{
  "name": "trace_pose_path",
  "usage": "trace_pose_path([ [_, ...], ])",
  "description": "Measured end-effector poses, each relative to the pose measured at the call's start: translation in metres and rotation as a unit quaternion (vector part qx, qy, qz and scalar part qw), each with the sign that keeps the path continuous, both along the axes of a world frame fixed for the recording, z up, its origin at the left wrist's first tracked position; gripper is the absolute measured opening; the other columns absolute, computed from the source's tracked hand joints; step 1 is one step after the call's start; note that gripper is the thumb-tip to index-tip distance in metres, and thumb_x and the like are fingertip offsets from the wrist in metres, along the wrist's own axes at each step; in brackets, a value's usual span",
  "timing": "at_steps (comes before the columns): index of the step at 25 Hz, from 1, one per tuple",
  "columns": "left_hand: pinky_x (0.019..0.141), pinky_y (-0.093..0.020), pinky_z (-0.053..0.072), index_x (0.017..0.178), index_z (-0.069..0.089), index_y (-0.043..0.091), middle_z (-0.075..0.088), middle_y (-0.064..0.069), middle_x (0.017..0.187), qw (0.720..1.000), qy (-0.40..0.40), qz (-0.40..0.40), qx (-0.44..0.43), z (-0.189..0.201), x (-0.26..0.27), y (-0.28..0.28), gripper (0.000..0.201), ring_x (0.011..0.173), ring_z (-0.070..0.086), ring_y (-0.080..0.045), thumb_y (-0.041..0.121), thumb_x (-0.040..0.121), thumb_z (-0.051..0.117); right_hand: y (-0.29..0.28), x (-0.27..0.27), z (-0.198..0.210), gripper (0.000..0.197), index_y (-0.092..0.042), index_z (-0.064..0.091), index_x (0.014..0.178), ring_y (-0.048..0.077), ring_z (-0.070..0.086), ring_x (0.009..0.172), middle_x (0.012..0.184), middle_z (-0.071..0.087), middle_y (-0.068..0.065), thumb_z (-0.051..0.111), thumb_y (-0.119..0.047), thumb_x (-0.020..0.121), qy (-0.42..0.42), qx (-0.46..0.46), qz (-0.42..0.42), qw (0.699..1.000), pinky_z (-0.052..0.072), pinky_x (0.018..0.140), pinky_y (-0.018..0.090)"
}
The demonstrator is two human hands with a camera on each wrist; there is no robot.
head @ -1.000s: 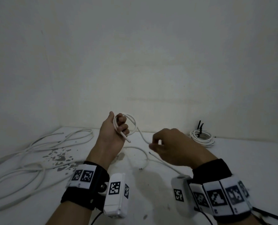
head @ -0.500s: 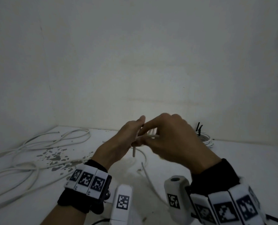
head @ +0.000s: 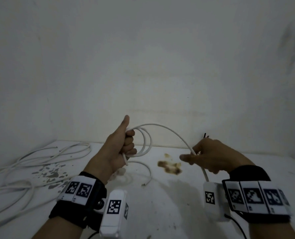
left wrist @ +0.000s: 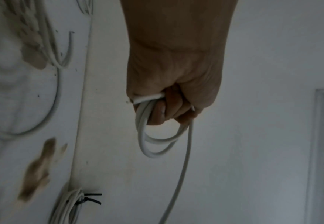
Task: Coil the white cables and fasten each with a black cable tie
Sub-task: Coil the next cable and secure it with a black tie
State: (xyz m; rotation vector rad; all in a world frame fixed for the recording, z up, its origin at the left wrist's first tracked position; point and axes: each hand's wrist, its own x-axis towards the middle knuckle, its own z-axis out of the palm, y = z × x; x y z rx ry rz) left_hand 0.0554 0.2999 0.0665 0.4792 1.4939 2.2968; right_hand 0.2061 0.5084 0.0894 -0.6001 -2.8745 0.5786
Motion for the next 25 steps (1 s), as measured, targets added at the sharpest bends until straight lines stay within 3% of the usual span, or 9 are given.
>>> trace_pose_path([
  [2,0.035,-0.018,0.018,0.058,0.036,0.021,0.018,0.008,0.039,0.997,-0.05,0.012,0.06,0.001,-0.007,-0.003,0.054,0.03,0.015,-0.007,0.061,0.092,0.048,0.001,0.0,-0.008,0.052,-0.021,0.072,0.073,0.01,0.056,0.045,0.059,0.064,-0.003,0.061,-0.071,0.081,-0.09,0.014,0.005,0.996,0.052,0.051,0.025],
  [4,0.034,-0.018,0.018,0.06,0.036,0.021,0.018,0.008,0.038,0.993,-0.068,0.023,0.091,0.0,-0.012,-0.007,0.055,0.028,0.015,-0.006,0.063,0.093,0.044,-0.002,0.002,-0.008,0.056,-0.018,0.072,0.068,0.008,0.049,0.037,0.052,0.059,-0.003,0.053,-0.065,0.09,-0.12,0.02,0.016,0.992,0.045,0.049,0.023],
  [7,0.036,-0.02,0.018,0.062,0.037,0.021,0.019,0.008,0.04,0.996,-0.051,0.043,0.064,-0.007,-0.016,-0.006,0.054,0.03,0.015,-0.007,0.064,0.094,0.04,-0.013,-0.002,0.0,0.053,-0.007,0.07,0.074,0.015,0.05,0.035,0.048,0.058,0.003,0.05,-0.049,0.099,0.031,-0.111,0.062,0.991,0.045,0.047,0.026],
  [9,0.037,-0.021,0.02,0.063,0.037,0.02,0.02,0.008,0.041,0.997,-0.043,0.045,0.037,-0.014,-0.018,-0.001,0.054,0.031,0.015,-0.007,0.064,0.095,0.038,-0.028,-0.004,0.01,0.045,0.0,0.066,0.082,0.025,0.058,0.044,0.056,0.061,0.013,0.053,-0.039,0.1,0.181,-0.278,0.1,0.938,0.049,0.045,0.03],
  [10,0.037,-0.021,0.021,0.064,0.038,0.02,0.02,0.008,0.042,0.998,-0.042,0.046,0.025,-0.017,-0.018,0.002,0.054,0.032,0.015,-0.007,0.064,0.095,0.036,-0.035,-0.004,0.015,0.04,0.001,0.066,0.085,0.028,0.061,0.049,0.06,0.062,0.016,0.056,-0.035,0.099,0.22,-0.335,0.126,0.908,0.051,0.045,0.031],
  [12,0.036,-0.022,0.022,0.065,0.037,0.02,0.019,0.008,0.043,0.998,-0.048,0.043,0.011,-0.02,-0.017,0.007,0.054,0.032,0.014,-0.008,0.065,0.095,0.034,-0.046,-0.003,0.02,0.026,0.0,0.065,0.09,0.032,0.067,0.06,0.068,0.065,0.018,0.061,-0.024,0.097,0.231,-0.376,0.172,0.881,0.054,0.05,0.034],
  [17,0.035,-0.022,0.022,0.064,0.036,0.02,0.018,0.007,0.044,0.998,-0.053,0.025,0.003,-0.023,-0.013,0.013,0.056,0.032,0.013,-0.009,0.067,0.094,0.033,-0.05,-0.007,0.015,0.008,-0.003,0.064,0.099,0.029,0.074,0.076,0.078,0.074,0.015,0.061,-0.01,0.097,0.212,-0.311,0.166,0.912,0.058,0.058,0.035],
  [22,0.036,-0.02,0.018,0.062,0.035,0.021,0.018,0.008,0.04,0.995,-0.076,0.003,0.058,-0.017,-0.011,0.01,0.056,0.029,0.014,-0.007,0.065,0.095,0.035,-0.036,-0.016,0.008,0.011,-0.019,0.065,0.09,0.024,0.072,0.067,0.075,0.073,0.006,0.059,-0.011,0.095,0.343,-0.2,0.012,0.918,0.058,0.051,0.035],
  [25,0.032,-0.018,0.016,0.06,0.033,0.021,0.017,0.008,0.037,0.99,-0.099,-0.036,0.092,-0.014,-0.01,0.01,0.056,0.026,0.014,-0.006,0.064,0.096,0.034,-0.029,-0.024,-0.002,0.014,-0.026,0.063,0.086,0.026,0.071,0.069,0.074,0.071,0.002,0.057,-0.016,0.094,0.392,-0.129,-0.037,0.91,0.061,0.06,0.047],
])
